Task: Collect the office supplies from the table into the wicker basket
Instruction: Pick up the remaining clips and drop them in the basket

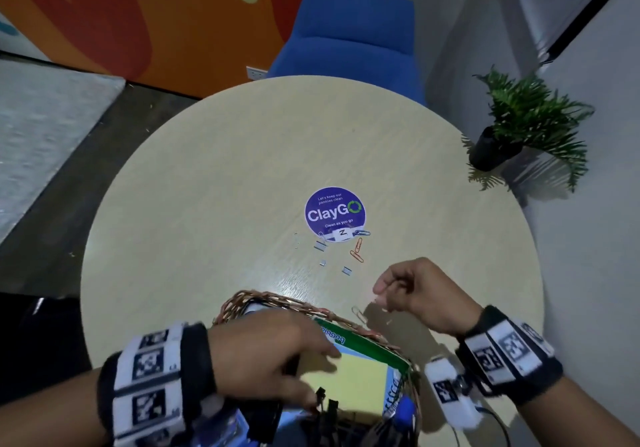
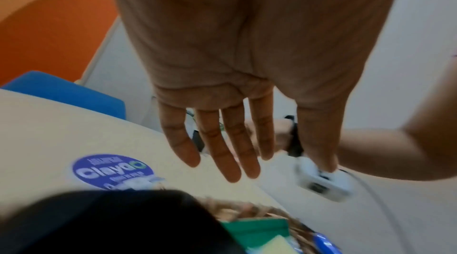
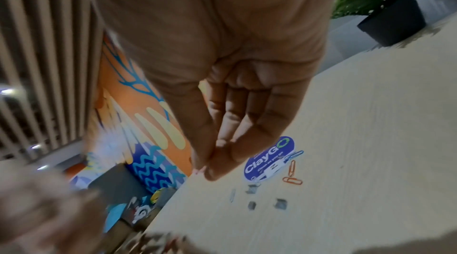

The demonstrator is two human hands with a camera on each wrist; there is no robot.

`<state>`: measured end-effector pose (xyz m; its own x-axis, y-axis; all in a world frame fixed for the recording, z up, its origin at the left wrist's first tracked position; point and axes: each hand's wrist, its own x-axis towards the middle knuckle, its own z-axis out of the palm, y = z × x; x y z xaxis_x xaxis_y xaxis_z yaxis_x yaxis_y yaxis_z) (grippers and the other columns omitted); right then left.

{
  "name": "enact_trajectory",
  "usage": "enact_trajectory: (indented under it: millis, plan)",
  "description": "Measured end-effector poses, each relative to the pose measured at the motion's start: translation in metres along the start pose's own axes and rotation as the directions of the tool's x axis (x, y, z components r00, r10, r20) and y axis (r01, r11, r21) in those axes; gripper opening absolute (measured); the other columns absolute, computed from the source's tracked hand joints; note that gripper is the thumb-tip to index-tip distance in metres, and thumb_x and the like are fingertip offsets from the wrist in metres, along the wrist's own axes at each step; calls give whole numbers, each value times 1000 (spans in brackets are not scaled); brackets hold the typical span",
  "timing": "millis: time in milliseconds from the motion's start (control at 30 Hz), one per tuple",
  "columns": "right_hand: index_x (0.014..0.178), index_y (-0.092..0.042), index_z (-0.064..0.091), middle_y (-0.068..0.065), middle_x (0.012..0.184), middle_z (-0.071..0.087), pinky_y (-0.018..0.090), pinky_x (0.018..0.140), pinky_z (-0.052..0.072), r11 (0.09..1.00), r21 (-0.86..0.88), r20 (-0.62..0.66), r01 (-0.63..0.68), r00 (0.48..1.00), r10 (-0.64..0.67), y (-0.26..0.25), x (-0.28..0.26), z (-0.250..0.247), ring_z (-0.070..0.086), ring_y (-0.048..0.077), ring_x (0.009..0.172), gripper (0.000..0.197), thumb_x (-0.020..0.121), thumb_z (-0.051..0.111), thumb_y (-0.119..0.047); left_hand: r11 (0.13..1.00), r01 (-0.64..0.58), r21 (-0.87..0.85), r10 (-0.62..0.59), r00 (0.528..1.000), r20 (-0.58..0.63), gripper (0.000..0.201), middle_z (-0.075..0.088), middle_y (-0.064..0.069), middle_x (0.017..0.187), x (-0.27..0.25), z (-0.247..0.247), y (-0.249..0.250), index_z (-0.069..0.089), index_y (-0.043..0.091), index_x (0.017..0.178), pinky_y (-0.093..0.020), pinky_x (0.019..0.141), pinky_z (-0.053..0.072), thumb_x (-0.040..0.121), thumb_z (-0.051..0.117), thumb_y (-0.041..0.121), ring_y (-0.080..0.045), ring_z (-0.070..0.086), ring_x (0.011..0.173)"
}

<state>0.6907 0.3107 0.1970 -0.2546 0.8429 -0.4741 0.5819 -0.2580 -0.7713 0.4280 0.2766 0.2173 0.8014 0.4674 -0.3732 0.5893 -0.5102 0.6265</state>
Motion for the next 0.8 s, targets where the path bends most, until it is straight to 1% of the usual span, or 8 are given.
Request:
enact_trajectory:
  millis: [67,167,267,367,467,600,700,800]
  plan:
    - [78,-12,74,-7,57,68,17,62,50,996,-81,70,35,997,-30,-2,-18,8,62,2,57,20,79,63,4,997,79,27,-76,994,-84,43,62,14,120,6,-21,-18,54,35,124,-25,93,45,83,58,49,-6,56,111]
    - [81,-15,77,-11,63,68,11,61,45,980,-180,225,80,974,-38,-10,-39,23,59,-5,58,22,81,61,0,949,247,194,-189,943,-274,30,64,9,120,26,-53,-61,60,32,119,-30,92,47,90,54,33,-14,58,112]
    - [87,-18,77,-12,72,72,10,64,45,960,-255,323,117,946,-30,-15,-45,27,63,-5,66,21,82,61,-6,889,360,283,-277,915,-295,29,63,5,121,52,-68,-102,63,29,117,-33,89,48,92,52,21,-18,58,112]
    - [76,-22,75,-8,70,74,21,65,51,965,-250,40,85,996,-78,-9,-22,11,61,0,60,9,78,71,-15,904,326,277,-260,933,-250,28,61,-2,124,79,-65,-127,67,22,115,-32,93,46,93,51,17,-22,57,114]
    - [71,-24,72,-7,67,71,33,71,55,958,-286,-238,17,967,-88,2,29,-8,64,11,64,10,76,71,-16,927,284,246,-231,947,-225,26,61,-6,124,97,-52,-136,69,17,112,-31,96,45,90,57,20,-24,55,115]
    - [95,-25,72,-2,86,71,33,82,54,923,-369,-318,-110,948,-14,18,100,-13,66,20,82,15,80,69,-22,924,277,262,-215,946,-244,22,63,-7,119,111,-42,-140,73,14,104,-33,92,47,86,61,16,-26,57,111]
    - [104,-26,70,1,104,71,32,80,53,874,-441,-347,-205,937,45,23,126,-5,65,24,93,19,86,64,-24,910,332,250,-263,926,-271,22,67,-6,114,112,-42,-146,73,13,103,-32,91,49,85,60,15,-25,61,107]
    - [102,-21,65,4,109,64,28,72,45,831,-515,-333,-210,942,32,26,137,3,62,25,97,14,88,61,-23,887,401,230,-350,907,-234,23,66,-7,108,113,-39,-152,70,13,103,-36,89,49,85,56,12,-28,60,103]
